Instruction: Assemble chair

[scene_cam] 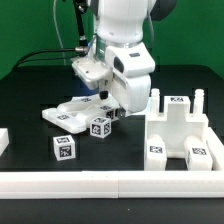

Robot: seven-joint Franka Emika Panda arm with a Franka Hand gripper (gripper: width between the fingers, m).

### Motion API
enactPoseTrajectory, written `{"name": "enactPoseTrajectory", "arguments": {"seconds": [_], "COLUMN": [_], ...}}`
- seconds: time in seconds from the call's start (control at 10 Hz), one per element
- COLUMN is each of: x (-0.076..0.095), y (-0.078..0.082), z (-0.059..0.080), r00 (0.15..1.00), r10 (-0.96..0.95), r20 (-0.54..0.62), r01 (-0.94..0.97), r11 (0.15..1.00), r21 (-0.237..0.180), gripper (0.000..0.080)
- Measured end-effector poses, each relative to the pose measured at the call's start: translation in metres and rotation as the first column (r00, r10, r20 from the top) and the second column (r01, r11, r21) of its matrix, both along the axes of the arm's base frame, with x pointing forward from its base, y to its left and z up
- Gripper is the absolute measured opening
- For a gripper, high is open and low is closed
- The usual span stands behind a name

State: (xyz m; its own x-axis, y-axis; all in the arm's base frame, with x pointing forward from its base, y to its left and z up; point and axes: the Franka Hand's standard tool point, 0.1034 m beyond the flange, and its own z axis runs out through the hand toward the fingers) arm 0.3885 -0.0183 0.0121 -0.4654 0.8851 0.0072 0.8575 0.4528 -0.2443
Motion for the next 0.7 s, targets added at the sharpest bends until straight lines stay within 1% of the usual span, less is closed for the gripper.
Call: {"name": "enactPoseTrajectory", "arguments": {"seconds": [0.1,0.3,0.4,0.5,0.6,0.7], "x": [0.001,0.0001,0.0001,0.0,0.0013,0.0016], "y": [-0.0001,0.0002,-0.0006,-0.001,-0.0008,-0.001], "z": [-0.0034,-0.0051,-0.0051,-0.0051,-0.0034,-0.003], "r00": [1.0,0.999,0.999,0.999,0.999,0.999], "r10": [-0.013,-0.033,-0.036,-0.041,-0.043,-0.045], "r20": [-0.003,-0.002,-0.002,-0.002,0.002,0.003], "r01": [0.013,0.033,0.036,0.041,0.043,0.045], "r11": [1.0,0.999,0.999,0.999,0.999,0.999], "r21": [-0.004,-0.009,-0.01,-0.011,-0.011,-0.011], "gripper": [0.0648,0.0648,0.0548,0.0364,0.0364,0.0321]}}
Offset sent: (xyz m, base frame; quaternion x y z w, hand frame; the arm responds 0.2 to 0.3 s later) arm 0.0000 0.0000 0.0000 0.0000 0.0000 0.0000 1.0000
